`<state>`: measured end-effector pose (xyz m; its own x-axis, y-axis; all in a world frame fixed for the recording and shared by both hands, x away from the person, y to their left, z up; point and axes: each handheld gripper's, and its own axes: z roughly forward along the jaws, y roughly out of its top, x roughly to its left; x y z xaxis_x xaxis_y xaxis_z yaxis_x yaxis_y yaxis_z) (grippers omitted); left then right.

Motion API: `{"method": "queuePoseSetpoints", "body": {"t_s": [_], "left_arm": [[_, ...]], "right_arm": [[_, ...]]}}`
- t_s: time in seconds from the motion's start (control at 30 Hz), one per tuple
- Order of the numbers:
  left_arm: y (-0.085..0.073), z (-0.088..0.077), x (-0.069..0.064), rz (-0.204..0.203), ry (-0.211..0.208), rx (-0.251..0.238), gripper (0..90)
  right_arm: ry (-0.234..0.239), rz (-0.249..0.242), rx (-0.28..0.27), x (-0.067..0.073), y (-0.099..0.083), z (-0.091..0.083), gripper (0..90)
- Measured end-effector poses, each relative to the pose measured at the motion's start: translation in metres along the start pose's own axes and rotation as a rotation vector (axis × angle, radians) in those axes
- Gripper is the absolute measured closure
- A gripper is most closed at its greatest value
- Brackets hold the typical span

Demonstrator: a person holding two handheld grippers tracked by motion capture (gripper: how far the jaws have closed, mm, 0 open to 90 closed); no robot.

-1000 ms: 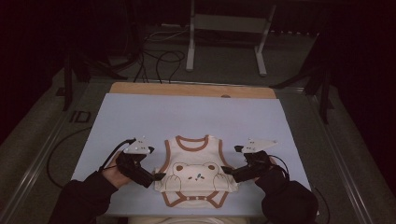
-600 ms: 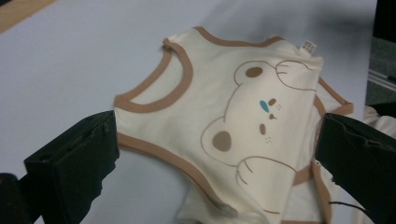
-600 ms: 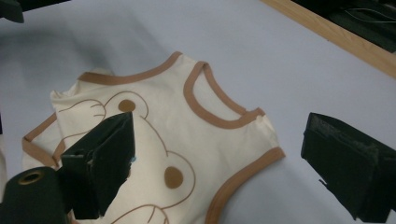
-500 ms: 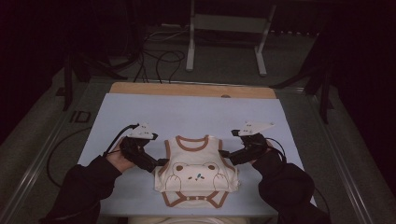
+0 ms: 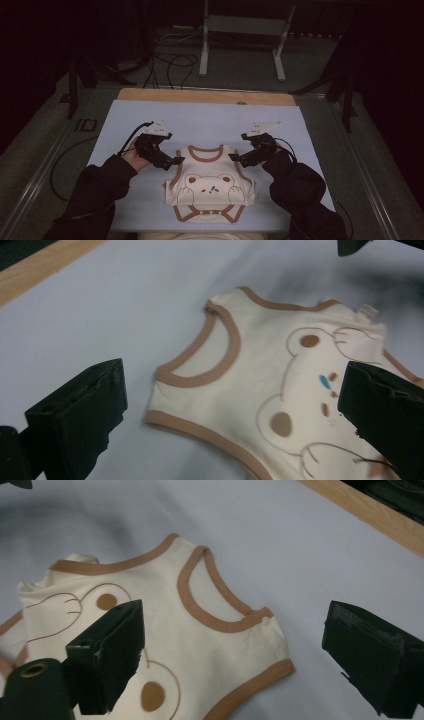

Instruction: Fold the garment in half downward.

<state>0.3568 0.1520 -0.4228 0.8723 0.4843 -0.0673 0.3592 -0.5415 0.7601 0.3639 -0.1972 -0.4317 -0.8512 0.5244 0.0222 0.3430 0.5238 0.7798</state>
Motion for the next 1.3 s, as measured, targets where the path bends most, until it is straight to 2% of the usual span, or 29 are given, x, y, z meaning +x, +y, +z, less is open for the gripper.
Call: {"method": "queuePoseSetpoints", "body": {"t_s": [0.1,0.2,0.3,0.4,0.5,0.57,0.63,0.73,0.8,0.93,1.07,1.17,1.23,1.27,1.3], "left_arm": [[0.000,0.005,0.006,0.003,0.005,-0.001,0.2],[-0.002,0.012,0.013,-0.014,0.003,-0.002,0.4],[-0.004,0.018,0.017,-0.008,0.016,0.000,0.9],[-0.007,0.026,0.021,-0.024,-0.017,0.009,1.4],[-0.008,0.030,0.023,-0.024,-0.024,0.013,1.5],[-0.010,0.036,0.026,-0.044,-0.027,0.023,1.4],[-0.013,0.040,0.027,-0.046,-0.024,0.028,1.4],[-0.016,0.047,0.030,-0.060,-0.009,0.045,0.5],[-0.018,0.051,0.030,-0.054,0.010,0.048,0.1],[-0.022,0.058,0.033,-0.051,-0.003,0.053,0.1],[-0.025,0.064,0.038,-0.073,-0.028,0.058,0.1],[-0.027,0.069,0.042,-0.081,-0.030,0.088,0.2],[-0.028,0.070,0.043,-0.078,-0.010,0.097,0.3],[-0.029,0.071,0.045,-0.087,-0.026,0.099,0.3],[-0.030,0.072,0.046,-0.089,-0.023,0.102,0.4]], "right_arm": [[0.006,0.001,0.004,-0.006,-0.001,0.007,10.1],[0.006,0.011,0.006,-0.012,-0.002,0.013,10.1],[0.003,0.022,0.013,-0.018,-0.004,0.018,10.1],[0.000,0.030,0.022,-0.023,-0.006,0.022,10.1],[0.003,0.037,0.033,-0.025,-0.007,0.024,10.1],[0.002,0.041,0.044,-0.027,-0.008,0.027,10.1],[0.009,0.049,0.043,-0.029,-0.010,0.029,10.1],[0.006,0.051,0.051,-0.032,-0.012,0.033,10.1],[0.004,0.054,0.060,-0.034,-0.014,0.036,10.1],[0.003,0.063,0.084,-0.037,-0.019,0.043,9.6],[0.008,0.073,0.090,-0.039,-0.023,0.048,9.3],[0.008,0.078,0.091,-0.041,-0.025,0.053,9.3],[0.002,0.081,0.104,-0.041,-0.027,0.056,9.2],[-0.003,0.084,0.112,-0.042,-0.028,0.058,9.2],[-0.009,0.088,0.114,-0.043,-0.029,0.060,9.2]]}}
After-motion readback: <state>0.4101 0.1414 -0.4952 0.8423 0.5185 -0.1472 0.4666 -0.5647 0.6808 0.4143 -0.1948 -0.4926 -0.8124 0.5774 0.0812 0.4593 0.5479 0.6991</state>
